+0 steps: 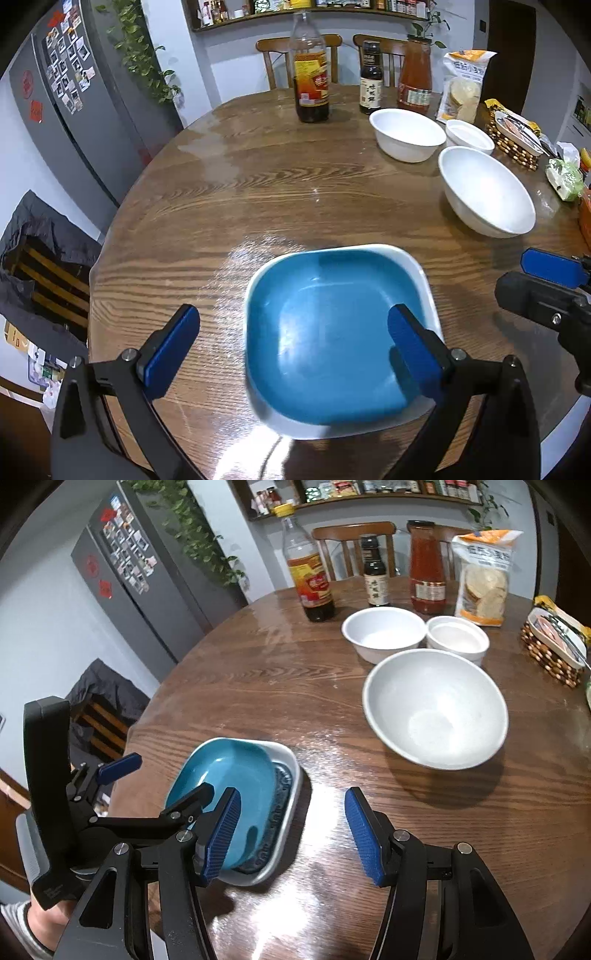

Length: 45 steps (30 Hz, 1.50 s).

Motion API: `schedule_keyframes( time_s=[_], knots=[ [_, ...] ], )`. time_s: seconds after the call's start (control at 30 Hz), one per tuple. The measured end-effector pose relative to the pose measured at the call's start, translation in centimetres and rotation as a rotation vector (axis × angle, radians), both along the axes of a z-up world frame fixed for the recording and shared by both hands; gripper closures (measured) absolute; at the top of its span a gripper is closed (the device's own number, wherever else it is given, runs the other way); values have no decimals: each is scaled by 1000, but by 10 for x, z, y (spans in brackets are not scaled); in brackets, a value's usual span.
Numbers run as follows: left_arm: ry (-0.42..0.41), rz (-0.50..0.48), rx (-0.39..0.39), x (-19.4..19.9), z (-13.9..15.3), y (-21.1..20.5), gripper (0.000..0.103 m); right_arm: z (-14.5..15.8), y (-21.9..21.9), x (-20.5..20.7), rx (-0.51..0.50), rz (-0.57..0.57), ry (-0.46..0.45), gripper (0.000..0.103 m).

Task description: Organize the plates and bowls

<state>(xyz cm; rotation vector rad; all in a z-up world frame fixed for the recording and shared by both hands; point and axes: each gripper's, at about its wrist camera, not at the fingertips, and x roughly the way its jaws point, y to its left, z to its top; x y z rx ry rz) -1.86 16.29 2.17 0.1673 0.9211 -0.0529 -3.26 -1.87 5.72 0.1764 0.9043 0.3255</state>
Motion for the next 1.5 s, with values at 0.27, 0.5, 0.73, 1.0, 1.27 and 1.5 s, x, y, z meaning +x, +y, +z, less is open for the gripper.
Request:
schedule_keyframes(
  time_s=[0.27,0.5,0.73,1.0,1.27,1.5],
  knots=[
    [6,-33,3,4,5,-32,1,3,-39,-6,12,-57,5,44],
    [27,-62,-10,8,7,-60,1,5,-73,-5,15,-106,18,43],
    [48,-56,-114,36,11,-79,1,1,-114,14,31,-170,48,43],
    [171,-67,-194,98,-7,-128,27,-30,-160,81,78,-234,152,43],
    [268,-64,-170,119,-35,-144,74,-57,-152,106,121,-158,227,59],
    [278,-102,-189,114,-37,-149,84,-54,-142,104,103,-119,224,82]
  ],
)
